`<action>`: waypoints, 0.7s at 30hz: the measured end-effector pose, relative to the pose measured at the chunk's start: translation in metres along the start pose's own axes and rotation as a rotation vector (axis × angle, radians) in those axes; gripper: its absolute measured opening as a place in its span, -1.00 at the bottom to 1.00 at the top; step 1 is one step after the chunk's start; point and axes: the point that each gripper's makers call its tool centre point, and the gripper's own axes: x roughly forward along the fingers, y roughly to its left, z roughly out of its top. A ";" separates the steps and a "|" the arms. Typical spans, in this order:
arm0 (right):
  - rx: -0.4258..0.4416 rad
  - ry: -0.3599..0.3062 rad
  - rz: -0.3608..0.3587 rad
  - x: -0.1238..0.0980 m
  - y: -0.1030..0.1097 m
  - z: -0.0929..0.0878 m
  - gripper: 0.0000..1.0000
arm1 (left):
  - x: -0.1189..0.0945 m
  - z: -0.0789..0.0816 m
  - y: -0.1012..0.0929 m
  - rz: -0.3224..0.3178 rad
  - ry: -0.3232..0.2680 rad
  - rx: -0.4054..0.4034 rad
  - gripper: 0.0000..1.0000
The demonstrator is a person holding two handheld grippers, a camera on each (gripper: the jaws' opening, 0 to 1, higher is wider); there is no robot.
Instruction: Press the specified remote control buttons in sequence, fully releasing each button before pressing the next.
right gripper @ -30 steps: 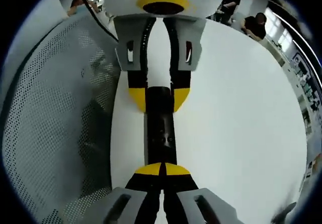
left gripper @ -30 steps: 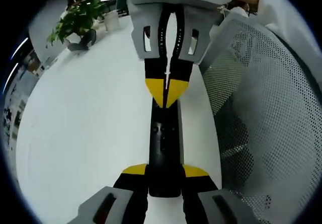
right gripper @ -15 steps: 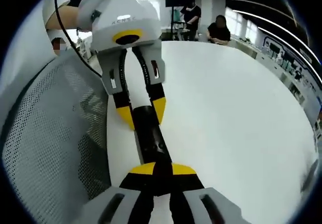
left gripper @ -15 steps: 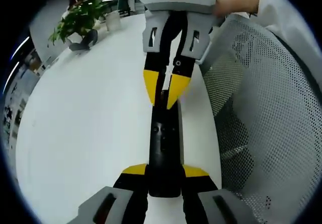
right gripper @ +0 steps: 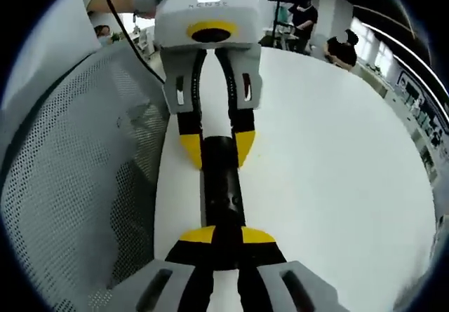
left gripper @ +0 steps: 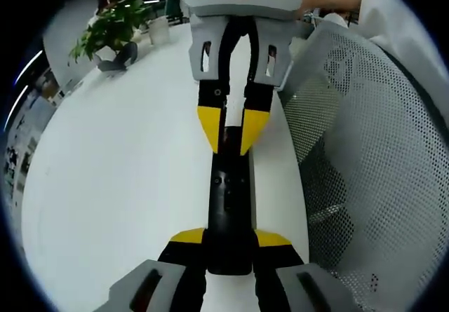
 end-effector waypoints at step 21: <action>0.153 -0.196 -0.055 -0.002 -0.001 0.002 -0.89 | 0.000 0.000 0.000 0.001 -0.008 -0.006 -0.55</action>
